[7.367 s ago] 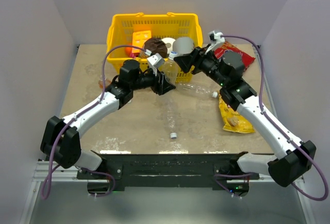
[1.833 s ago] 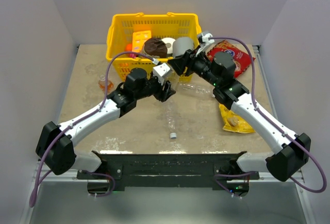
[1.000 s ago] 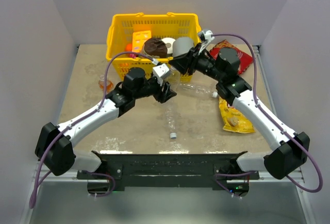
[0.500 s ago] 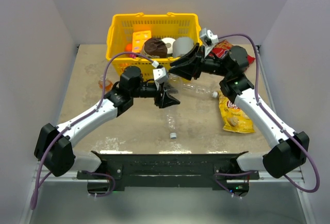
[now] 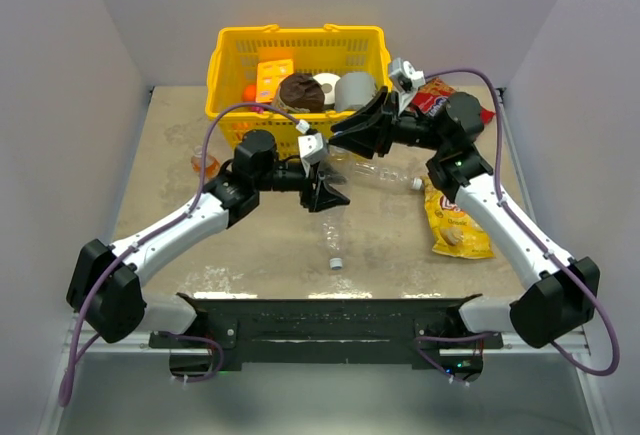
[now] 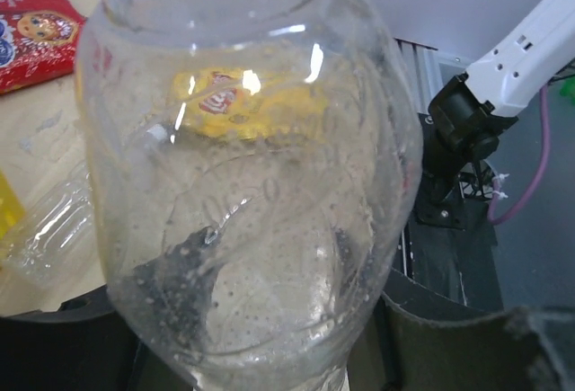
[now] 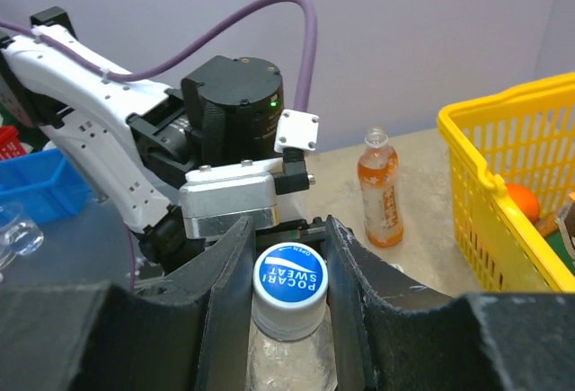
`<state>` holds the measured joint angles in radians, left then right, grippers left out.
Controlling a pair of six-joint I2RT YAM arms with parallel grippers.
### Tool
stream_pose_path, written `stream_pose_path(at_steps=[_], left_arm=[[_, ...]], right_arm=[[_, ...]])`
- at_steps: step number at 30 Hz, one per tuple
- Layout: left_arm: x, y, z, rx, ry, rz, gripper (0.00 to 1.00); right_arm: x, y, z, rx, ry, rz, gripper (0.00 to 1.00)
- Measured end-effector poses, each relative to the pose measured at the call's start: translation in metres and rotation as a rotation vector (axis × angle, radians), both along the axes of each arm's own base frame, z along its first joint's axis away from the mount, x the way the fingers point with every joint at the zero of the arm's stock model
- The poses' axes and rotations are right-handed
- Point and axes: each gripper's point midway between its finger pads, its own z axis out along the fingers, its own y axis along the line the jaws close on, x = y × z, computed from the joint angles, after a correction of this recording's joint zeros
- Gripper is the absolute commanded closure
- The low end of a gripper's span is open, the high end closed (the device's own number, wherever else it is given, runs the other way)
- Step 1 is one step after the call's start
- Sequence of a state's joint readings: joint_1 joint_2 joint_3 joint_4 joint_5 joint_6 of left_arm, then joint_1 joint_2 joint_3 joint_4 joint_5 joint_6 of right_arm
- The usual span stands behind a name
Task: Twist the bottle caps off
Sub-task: Unscrew the bottle cap from the plastic bottle.
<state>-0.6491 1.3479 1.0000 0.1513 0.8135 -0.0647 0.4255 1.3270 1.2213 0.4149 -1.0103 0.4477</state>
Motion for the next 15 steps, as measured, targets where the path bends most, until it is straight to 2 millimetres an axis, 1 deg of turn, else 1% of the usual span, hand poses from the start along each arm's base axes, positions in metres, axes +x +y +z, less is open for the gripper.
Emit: stream_pose_path(at_steps=[1, 2, 3, 4, 5, 6, 10, 12, 15], left_arm=[[0.002, 0.000, -0.001, 0.005, 0.002, 0.012, 0.74], [0.003, 0.000, -0.003, 0.011, 0.004, 0.025, 0.74], [0.005, 0.000, -0.004, 0.017, 0.006, 0.037, 0.74], [0.006, 0.000, -0.004, 0.019, 0.002, 0.045, 0.74], [0.006, 0.000, -0.004, 0.020, -0.001, 0.049, 0.74], [0.007, -0.001, -0.003, 0.017, -0.007, 0.052, 0.74], [0.010, -0.002, -0.003, 0.020, -0.015, 0.074, 0.74], [0.013, -0.001, -0.003, 0.024, -0.018, 0.095, 0.74], [0.020, 0.000, -0.004, 0.031, -0.021, 0.131, 0.74]], right_arm=[[0.002, -0.001, -0.001, 0.001, 0.009, -0.016, 0.56], [0.005, -0.003, -0.003, 0.003, 0.019, -0.035, 0.52], [0.007, -0.004, -0.004, 0.005, 0.029, -0.054, 0.47], [0.009, -0.006, -0.005, 0.006, 0.039, -0.075, 0.44], [0.012, -0.008, -0.005, 0.008, 0.051, -0.107, 0.40], [0.013, -0.010, -0.005, 0.010, 0.058, -0.121, 0.31], [0.020, -0.020, -0.002, 0.022, 0.071, -0.225, 0.22], [0.023, -0.026, 0.004, 0.035, 0.066, -0.285, 0.21], [0.026, -0.036, 0.014, 0.064, 0.055, -0.361, 0.22]])
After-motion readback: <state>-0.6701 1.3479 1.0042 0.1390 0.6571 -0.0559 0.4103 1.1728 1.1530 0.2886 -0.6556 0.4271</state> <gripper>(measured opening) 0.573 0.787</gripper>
